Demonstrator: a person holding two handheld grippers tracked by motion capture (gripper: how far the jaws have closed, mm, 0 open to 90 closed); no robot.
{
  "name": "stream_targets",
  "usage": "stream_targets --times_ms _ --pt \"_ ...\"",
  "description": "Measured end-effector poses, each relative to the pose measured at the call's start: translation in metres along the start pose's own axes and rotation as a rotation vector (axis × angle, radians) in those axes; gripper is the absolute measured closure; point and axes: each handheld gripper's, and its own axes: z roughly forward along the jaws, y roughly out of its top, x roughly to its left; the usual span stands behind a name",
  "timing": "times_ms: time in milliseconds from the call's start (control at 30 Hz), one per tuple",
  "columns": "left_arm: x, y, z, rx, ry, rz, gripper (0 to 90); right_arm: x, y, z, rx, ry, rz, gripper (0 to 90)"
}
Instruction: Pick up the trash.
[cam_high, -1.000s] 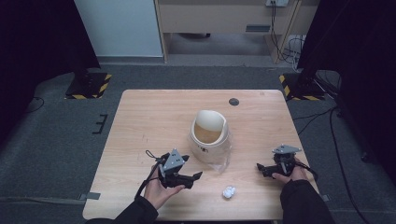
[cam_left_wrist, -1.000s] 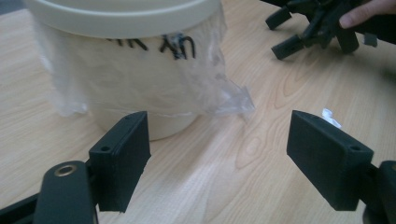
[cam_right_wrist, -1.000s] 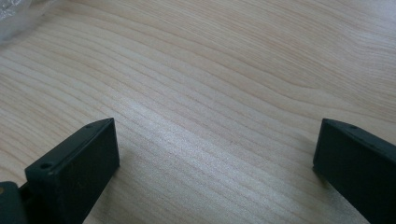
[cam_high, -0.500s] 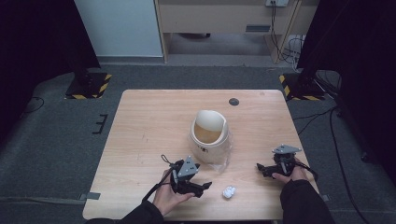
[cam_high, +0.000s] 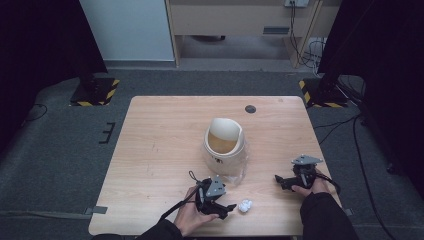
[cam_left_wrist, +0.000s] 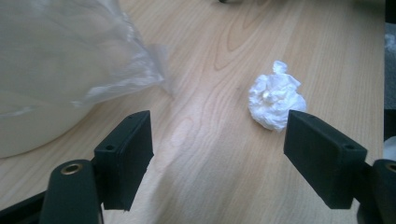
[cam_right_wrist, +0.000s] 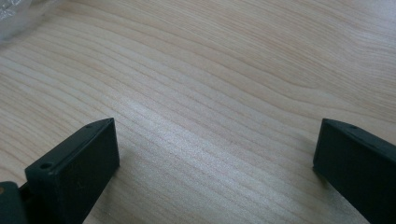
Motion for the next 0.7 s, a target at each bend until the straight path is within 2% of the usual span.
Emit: stream_targets --times_ms 267,367,700 --pt "-0.010 0.002 0.013 0.007 -0.045 0.010 25.8 0.000 0.000 0.000 0.000 0.000 0.000 0.5" --pt "-0.015 0.002 0.020 0.027 -0.062 0.025 27.1 0.000 0.000 0.000 0.000 0.000 0.000 0.5" --pt "-0.023 0.006 0.033 0.033 -0.087 0.047 31.1 0.000 0.000 0.000 0.000 0.000 0.000 0.5"
